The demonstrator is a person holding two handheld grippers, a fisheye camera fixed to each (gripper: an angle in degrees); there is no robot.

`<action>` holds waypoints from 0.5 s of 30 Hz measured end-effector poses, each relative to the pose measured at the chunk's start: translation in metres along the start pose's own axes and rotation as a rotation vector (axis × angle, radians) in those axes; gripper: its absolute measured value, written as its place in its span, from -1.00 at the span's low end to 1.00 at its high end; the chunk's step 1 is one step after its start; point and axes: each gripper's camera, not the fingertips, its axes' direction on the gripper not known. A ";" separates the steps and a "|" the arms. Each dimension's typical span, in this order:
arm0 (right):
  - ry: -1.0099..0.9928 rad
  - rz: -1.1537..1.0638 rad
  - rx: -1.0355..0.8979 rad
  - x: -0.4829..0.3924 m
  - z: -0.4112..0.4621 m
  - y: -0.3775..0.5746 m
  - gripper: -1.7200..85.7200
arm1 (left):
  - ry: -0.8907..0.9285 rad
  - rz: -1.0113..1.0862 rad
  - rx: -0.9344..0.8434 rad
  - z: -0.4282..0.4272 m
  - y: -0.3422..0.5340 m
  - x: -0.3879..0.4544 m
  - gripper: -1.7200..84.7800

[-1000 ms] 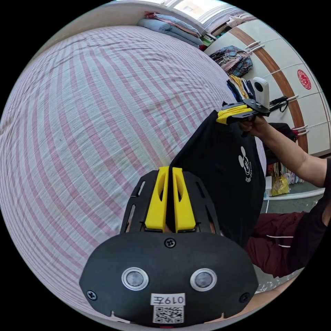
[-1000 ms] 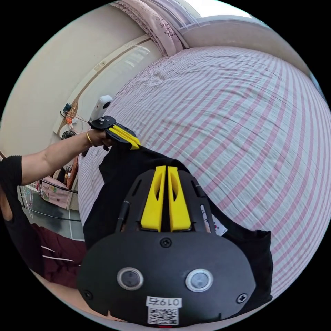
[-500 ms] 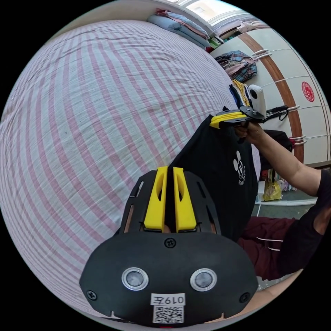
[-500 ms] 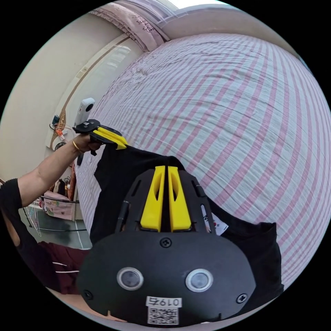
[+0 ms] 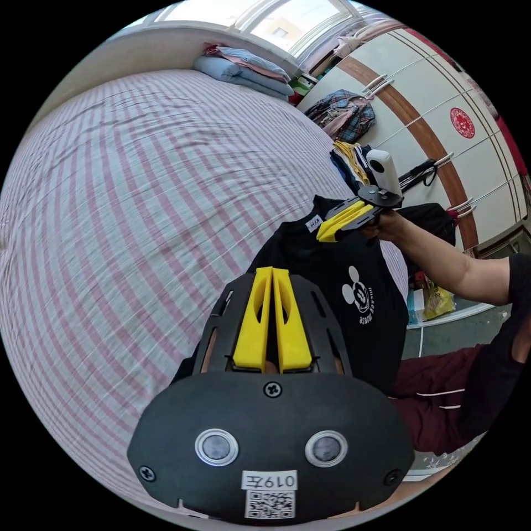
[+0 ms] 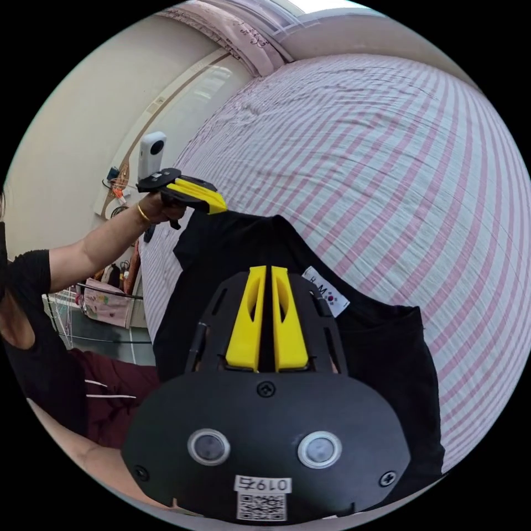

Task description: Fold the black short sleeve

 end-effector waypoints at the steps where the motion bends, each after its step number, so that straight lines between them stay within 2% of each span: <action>1: -0.001 0.003 -0.008 0.000 0.004 0.001 -0.92 | 0.015 -0.019 0.001 0.011 -0.003 0.001 -0.94; 5: 0.036 -0.023 -0.043 -0.003 0.035 0.010 -0.95 | -0.033 -0.075 -0.031 0.037 -0.004 0.000 -0.94; 7: 0.036 -0.020 -0.035 -0.001 0.040 0.016 -0.96 | 0.005 -0.113 -0.015 0.040 0.001 -0.007 -0.94; 11: 0.004 0.028 0.113 0.009 0.024 0.055 -0.95 | 0.022 -0.134 0.002 0.034 0.007 -0.005 -0.94; 13: 0.065 0.052 0.193 0.013 0.007 0.080 -0.94 | 0.024 -0.118 0.024 0.026 0.008 0.006 -0.94; 15: 0.234 0.104 0.245 0.019 -0.010 0.114 -0.92 | 0.041 -0.110 0.086 0.017 0.009 0.016 -0.93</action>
